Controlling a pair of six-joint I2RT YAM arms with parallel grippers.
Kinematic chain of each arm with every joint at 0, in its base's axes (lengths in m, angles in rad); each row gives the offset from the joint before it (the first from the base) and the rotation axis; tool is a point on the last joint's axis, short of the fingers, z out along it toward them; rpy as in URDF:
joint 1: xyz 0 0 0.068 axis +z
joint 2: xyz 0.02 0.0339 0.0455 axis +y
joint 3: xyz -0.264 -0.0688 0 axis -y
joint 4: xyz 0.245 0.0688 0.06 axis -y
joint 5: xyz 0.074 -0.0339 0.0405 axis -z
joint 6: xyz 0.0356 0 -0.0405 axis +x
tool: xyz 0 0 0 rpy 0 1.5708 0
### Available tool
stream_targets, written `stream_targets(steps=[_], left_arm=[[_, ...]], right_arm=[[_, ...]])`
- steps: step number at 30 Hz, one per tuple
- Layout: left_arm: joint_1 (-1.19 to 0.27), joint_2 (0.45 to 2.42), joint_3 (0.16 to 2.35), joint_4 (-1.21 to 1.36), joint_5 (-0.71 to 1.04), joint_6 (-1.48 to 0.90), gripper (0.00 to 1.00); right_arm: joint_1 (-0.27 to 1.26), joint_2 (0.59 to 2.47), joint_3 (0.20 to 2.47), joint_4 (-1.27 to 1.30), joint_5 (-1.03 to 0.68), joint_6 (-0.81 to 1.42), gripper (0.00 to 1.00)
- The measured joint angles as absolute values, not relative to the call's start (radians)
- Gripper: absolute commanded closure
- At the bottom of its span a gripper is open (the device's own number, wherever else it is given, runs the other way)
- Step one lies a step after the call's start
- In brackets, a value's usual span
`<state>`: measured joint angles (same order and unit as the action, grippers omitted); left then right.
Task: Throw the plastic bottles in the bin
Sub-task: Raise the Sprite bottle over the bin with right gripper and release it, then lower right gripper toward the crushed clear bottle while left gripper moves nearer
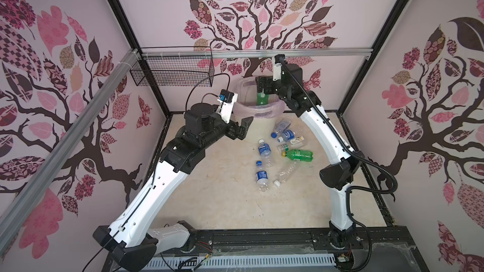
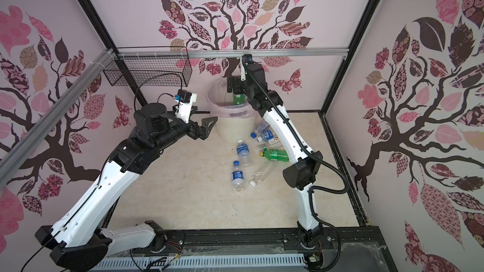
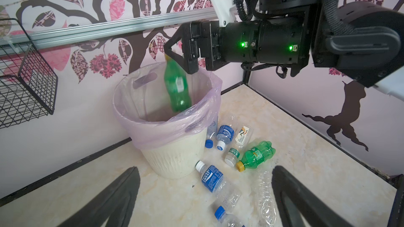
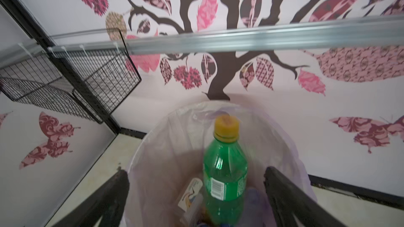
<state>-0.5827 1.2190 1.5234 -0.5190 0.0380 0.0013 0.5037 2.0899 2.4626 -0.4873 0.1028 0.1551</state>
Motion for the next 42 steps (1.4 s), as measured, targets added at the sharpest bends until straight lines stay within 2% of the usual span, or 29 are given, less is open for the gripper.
stream_targets(steps=[9, 20, 33, 42], left_arm=[[-0.583, 1.200, 1.465, -0.521, 0.030, -0.004, 0.03], [-0.583, 1.254, 1.496, -0.638, 0.036, -0.096, 0.03], [-0.583, 1.204, 1.392, -0.653, 0.119, -0.235, 0.03], [-0.583, 1.155, 1.245, -0.659, 0.191, -0.316, 0.03]], right_arm=[[0.510, 2.062, 2.565, -0.493, 0.100, 0.162, 0.00], [0.510, 1.965, 2.344, -0.503, 0.101, 0.167, 0.01], [0.510, 1.646, 1.849, -0.456, 0.140, 0.176, 0.01], [0.510, 1.421, 1.444, -0.414, 0.235, 0.233, 0.01]])
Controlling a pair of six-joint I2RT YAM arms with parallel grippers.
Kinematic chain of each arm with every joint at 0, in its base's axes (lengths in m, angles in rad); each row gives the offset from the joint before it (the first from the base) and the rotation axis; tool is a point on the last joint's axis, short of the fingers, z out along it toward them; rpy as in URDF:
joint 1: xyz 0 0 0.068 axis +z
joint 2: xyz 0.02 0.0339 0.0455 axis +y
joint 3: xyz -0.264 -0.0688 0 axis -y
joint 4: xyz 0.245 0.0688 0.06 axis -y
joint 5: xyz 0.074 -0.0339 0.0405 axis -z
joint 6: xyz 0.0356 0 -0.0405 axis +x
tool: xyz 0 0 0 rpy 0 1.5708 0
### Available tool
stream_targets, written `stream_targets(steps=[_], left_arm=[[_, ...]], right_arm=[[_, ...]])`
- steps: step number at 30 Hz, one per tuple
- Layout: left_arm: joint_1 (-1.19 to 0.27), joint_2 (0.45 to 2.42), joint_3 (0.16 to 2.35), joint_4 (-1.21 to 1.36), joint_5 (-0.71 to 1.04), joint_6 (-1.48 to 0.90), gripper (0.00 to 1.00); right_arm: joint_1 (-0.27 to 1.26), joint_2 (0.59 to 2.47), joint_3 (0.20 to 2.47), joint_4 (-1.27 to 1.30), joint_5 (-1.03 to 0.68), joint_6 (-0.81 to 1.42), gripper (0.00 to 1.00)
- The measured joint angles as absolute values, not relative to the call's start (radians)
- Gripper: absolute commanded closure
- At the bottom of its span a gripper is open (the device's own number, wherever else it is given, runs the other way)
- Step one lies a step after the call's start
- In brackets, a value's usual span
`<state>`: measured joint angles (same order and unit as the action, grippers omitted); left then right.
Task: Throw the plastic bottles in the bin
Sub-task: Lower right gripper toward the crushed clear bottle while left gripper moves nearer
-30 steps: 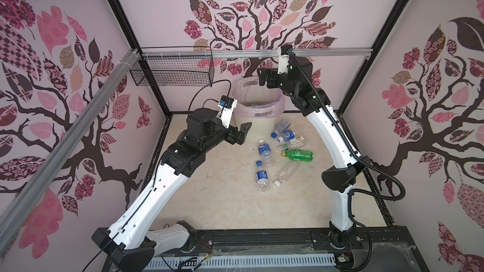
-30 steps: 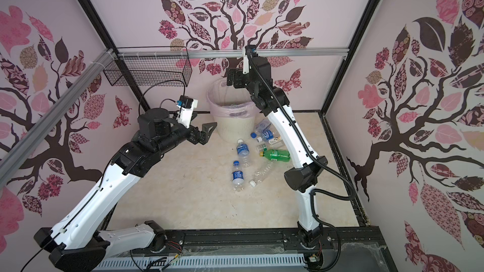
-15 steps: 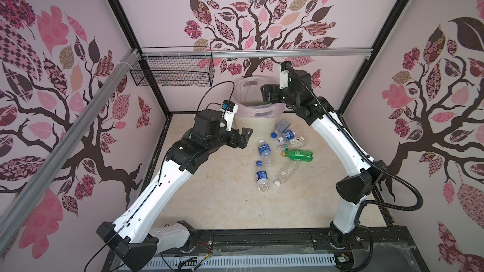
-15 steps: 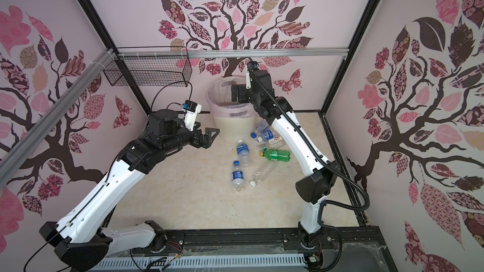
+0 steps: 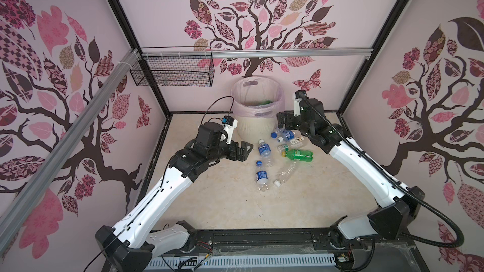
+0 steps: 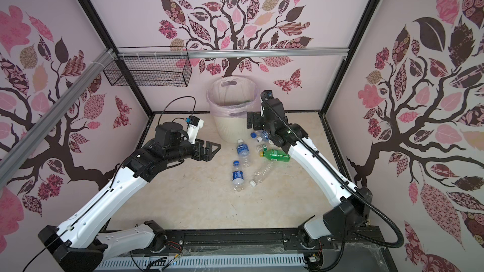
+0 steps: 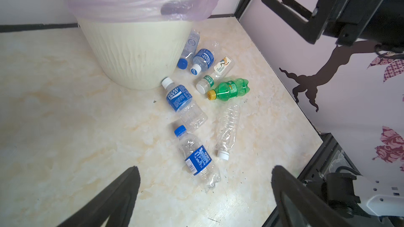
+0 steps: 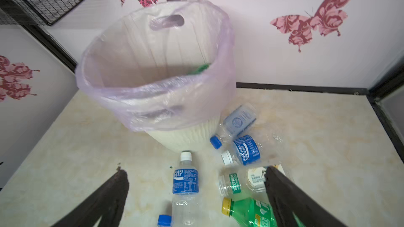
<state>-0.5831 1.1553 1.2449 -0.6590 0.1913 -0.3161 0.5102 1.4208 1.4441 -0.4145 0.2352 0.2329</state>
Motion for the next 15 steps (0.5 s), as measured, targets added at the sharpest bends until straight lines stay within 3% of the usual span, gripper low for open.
stream_targets(steps=[6, 15], left_arm=[[-0.600, 1.136, 1.167, -0.639, 0.211, -0.365, 0.03], [-0.780, 1.140, 1.075, -0.627, 0.150, -0.410, 0.03]], right_arm=[[0.510, 1.307, 1.127, -0.394, 0.252, 0.326, 0.00], [0.510, 1.272, 0.857, -0.385, 0.258, 0.476, 0.00]])
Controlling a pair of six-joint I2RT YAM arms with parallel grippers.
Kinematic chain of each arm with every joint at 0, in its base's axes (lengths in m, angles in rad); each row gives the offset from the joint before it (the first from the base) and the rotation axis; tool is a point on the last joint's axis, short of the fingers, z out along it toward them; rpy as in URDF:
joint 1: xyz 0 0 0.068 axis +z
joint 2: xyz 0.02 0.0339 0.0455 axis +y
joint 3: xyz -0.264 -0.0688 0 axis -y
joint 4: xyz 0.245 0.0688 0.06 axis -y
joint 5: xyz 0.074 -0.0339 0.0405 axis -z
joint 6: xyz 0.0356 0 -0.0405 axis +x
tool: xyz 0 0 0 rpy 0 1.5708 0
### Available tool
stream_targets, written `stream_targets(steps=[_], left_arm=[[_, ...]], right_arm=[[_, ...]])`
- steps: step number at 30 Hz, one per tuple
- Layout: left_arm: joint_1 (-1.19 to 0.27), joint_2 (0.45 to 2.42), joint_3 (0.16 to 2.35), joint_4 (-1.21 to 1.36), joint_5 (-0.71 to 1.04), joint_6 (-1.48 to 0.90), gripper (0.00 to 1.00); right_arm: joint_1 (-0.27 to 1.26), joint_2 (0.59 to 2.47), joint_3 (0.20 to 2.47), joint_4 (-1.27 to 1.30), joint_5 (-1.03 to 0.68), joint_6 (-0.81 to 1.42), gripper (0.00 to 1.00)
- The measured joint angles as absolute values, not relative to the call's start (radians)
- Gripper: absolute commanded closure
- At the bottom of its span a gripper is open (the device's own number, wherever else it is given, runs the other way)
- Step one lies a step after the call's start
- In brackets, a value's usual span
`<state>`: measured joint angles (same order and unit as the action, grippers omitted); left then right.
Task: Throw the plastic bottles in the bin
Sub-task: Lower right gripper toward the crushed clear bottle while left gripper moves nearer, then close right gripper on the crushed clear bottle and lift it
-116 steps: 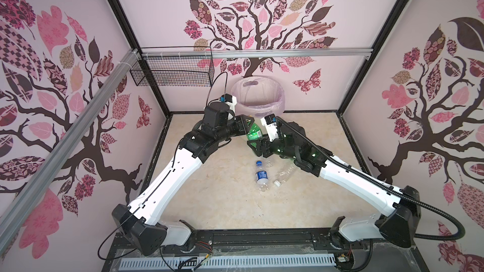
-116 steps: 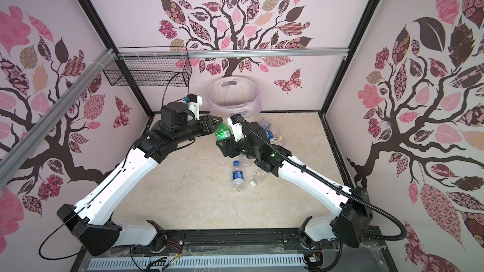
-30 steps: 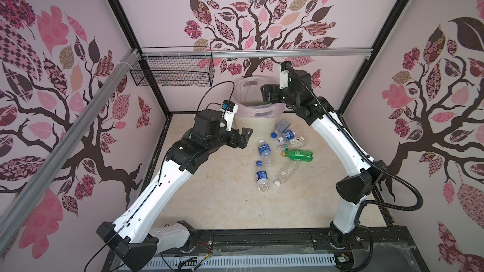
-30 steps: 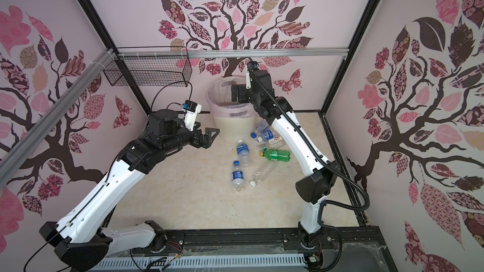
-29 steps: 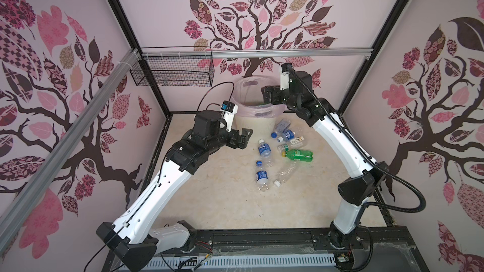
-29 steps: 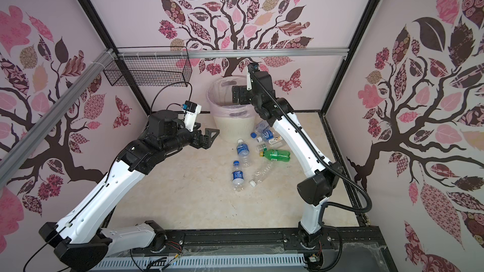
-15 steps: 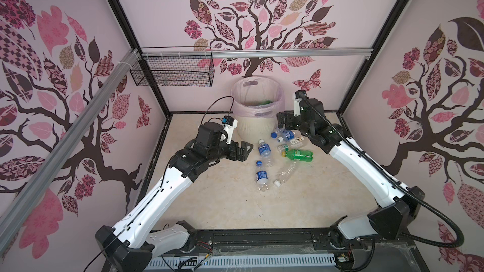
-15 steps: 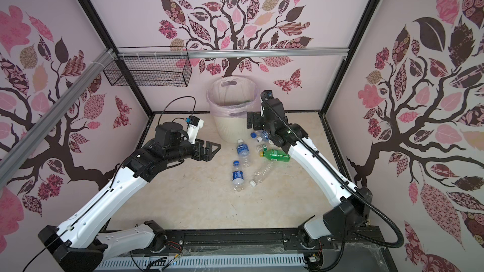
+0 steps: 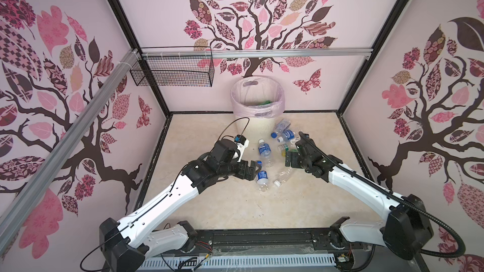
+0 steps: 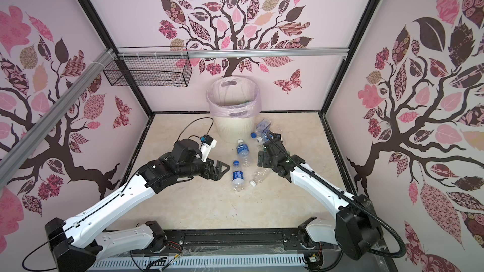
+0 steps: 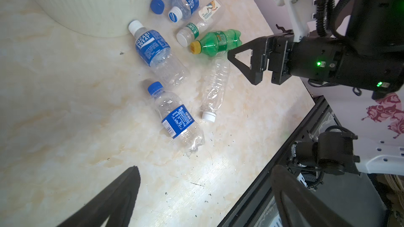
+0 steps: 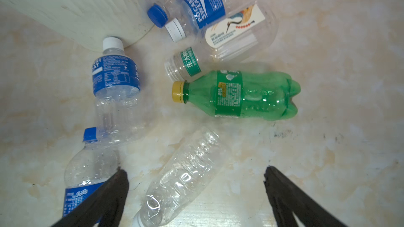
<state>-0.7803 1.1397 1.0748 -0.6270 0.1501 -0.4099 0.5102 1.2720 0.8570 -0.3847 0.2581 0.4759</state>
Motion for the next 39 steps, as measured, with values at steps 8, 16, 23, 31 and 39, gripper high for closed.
stream_targets(steps=[8, 16, 23, 31, 39], left_arm=[[-0.828, 1.140, 1.022, -0.581, 0.110, -0.461, 0.03], [-0.830, 1.111, 0.975, -0.564, 0.088, -0.492, 0.03], [-0.830, 1.087, 0.944, -0.563, 0.088, -0.509, 0.03], [-0.830, 1.072, 0.908, -0.554, 0.087, -0.535, 0.03], [-0.830, 1.072, 0.901, -0.546, 0.088, -0.548, 0.03]], right_arm=[[0.510, 1.329, 0.801, -0.305, 0.214, 0.583, 0.00], [0.510, 1.473, 0.797, -0.251, 0.198, 0.627, 0.00], [0.508, 1.512, 0.797, -0.220, 0.216, 0.641, 0.00], [0.502, 1.538, 0.797, -0.186, 0.216, 0.641, 0.04], [0.489, 1.539, 0.762, -0.151, 0.213, 0.640, 0.21]])
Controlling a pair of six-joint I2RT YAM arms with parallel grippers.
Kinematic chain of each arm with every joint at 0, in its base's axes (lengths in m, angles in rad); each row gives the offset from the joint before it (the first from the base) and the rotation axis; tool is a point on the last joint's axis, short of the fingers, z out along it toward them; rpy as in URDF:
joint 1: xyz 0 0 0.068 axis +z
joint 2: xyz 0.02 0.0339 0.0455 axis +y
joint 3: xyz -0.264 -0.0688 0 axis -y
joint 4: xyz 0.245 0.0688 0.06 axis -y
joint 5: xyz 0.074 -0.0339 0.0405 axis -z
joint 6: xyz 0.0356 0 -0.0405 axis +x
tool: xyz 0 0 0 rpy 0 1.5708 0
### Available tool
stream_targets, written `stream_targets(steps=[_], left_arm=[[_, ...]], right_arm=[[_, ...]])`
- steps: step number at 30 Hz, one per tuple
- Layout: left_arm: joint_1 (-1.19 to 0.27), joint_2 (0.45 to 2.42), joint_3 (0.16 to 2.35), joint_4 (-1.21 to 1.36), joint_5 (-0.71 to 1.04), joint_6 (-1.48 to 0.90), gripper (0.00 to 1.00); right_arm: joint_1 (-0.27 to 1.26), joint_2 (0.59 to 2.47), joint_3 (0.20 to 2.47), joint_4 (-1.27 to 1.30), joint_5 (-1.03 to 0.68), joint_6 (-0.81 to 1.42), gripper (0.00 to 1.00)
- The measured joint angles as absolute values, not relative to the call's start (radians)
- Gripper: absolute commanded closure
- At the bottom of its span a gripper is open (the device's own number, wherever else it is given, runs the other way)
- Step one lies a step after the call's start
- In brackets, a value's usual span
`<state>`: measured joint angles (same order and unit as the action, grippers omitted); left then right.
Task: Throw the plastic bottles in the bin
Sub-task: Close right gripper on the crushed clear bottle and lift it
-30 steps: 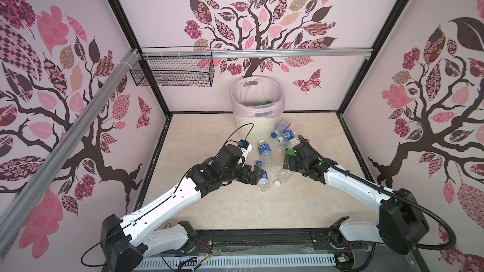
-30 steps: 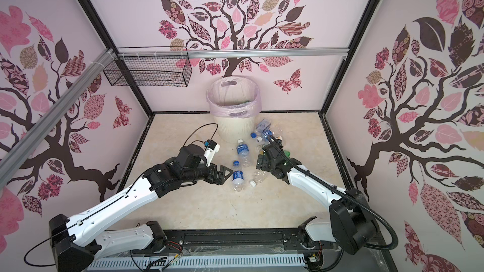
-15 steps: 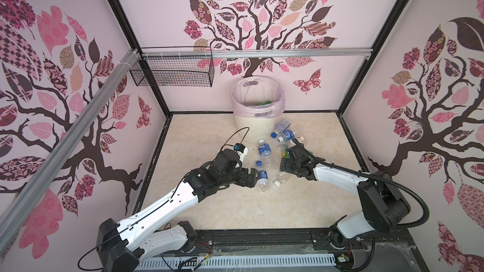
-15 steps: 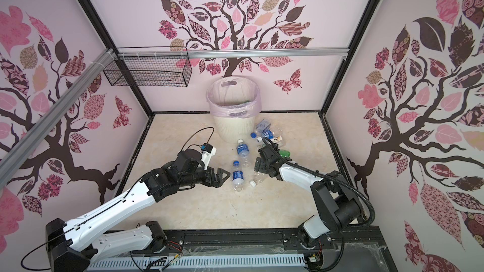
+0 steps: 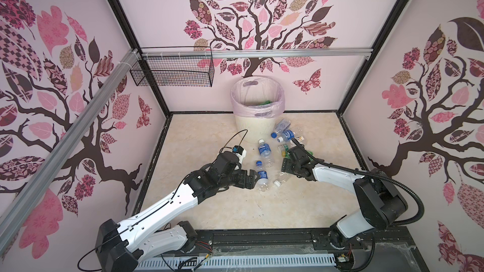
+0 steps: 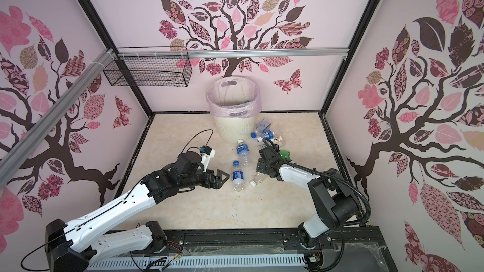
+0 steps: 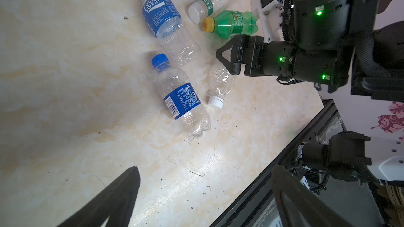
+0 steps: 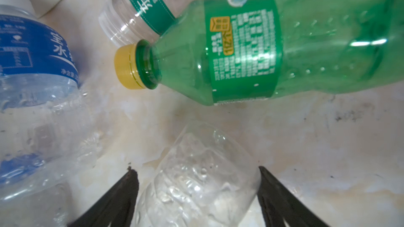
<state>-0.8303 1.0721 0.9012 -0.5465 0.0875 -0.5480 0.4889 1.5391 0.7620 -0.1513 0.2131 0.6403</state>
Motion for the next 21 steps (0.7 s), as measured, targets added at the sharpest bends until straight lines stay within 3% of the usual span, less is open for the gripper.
stream_targets(steps=[10, 21], left_arm=[[-0.831, 1.082, 0.901, -0.530, 0.088, -0.546, 0.03], [-0.831, 1.110, 0.901, -0.524, 0.087, -0.546, 0.03]], right_arm=[[0.485, 1.539, 0.735, -0.122, 0.212, 0.633, 0.39], [0.484, 1.494, 0.725, -0.132, 0.212, 0.620, 0.48]])
